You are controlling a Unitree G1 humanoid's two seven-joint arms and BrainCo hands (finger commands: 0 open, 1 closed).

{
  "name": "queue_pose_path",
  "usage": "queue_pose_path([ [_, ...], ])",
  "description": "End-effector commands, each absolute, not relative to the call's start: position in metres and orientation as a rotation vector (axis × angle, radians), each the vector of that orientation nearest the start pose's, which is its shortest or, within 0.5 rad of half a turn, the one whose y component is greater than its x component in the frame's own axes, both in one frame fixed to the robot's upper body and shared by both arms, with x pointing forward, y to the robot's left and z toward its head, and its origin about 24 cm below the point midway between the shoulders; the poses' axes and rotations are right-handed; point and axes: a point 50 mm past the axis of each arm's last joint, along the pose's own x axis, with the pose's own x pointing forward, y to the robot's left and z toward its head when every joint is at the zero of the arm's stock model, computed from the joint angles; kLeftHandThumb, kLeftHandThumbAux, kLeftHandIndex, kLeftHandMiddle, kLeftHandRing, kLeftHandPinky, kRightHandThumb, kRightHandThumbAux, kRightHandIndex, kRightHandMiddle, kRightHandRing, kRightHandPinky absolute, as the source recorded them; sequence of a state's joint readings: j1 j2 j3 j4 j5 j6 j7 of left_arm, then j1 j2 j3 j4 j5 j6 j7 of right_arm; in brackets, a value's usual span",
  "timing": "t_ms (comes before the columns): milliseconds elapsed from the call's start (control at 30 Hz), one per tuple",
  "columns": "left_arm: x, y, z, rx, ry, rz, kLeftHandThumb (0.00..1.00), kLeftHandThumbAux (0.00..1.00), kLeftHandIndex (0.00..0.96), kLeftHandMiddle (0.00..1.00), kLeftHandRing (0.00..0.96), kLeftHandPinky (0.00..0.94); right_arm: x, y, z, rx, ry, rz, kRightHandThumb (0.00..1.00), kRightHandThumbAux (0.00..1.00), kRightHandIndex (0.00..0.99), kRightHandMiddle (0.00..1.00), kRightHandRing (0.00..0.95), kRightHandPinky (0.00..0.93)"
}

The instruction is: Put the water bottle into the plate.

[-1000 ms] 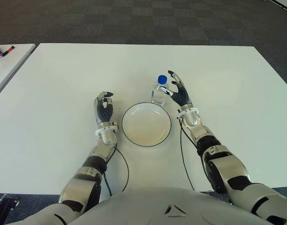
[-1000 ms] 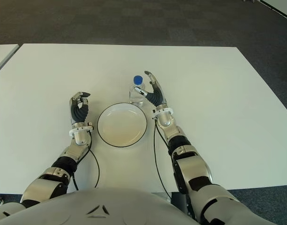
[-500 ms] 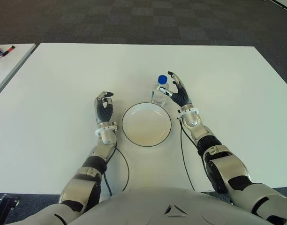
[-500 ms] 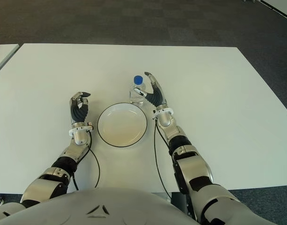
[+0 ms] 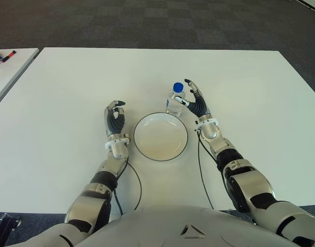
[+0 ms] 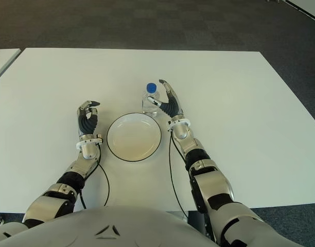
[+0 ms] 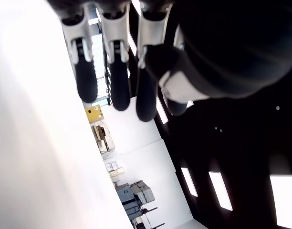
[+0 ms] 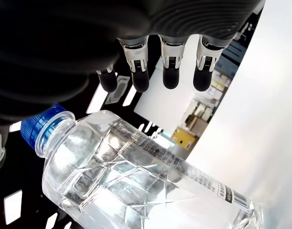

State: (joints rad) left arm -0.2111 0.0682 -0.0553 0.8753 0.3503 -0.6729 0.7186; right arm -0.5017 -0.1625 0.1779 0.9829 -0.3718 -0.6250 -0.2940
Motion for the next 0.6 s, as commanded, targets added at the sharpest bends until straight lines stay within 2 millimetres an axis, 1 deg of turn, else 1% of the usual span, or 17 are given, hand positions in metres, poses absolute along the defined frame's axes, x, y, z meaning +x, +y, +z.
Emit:
queue_pose_path([
  [33,0.245,0.159,-0.038,0.354,-0.074,0.374,0.84,0.673,0.454,0.422,0.35,0.384,0.321,-0.131,0.019,-0.539,-0.198,0.15,0.612,0.362,0.001,0.0,0.0,0.111],
  [200,0.245,0.155,-0.038,0.335,-0.068,0.35,0.841,0.673,0.457,0.423,0.361,0.393,0.331,-0.126,0.028,-0.558,-0.205,0.159,0.59,0.361,0.0,0.0,0.006,0.13],
  [467,0.244,0.151,-0.037,0.306,-0.068,0.334,0.843,0.672,0.454,0.429,0.375,0.401,0.338,-0.122,0.032,-0.592,-0.173,0.186,0.559,0.359,0.0,0.0,0.022,0.173],
  [600,0.243,0.149,-0.037,0.295,-0.071,0.328,0.843,0.671,0.444,0.439,0.384,0.409,0.34,-0.121,0.033,-0.615,-0.172,0.201,0.551,0.347,0.0,0.0,0.025,0.172],
])
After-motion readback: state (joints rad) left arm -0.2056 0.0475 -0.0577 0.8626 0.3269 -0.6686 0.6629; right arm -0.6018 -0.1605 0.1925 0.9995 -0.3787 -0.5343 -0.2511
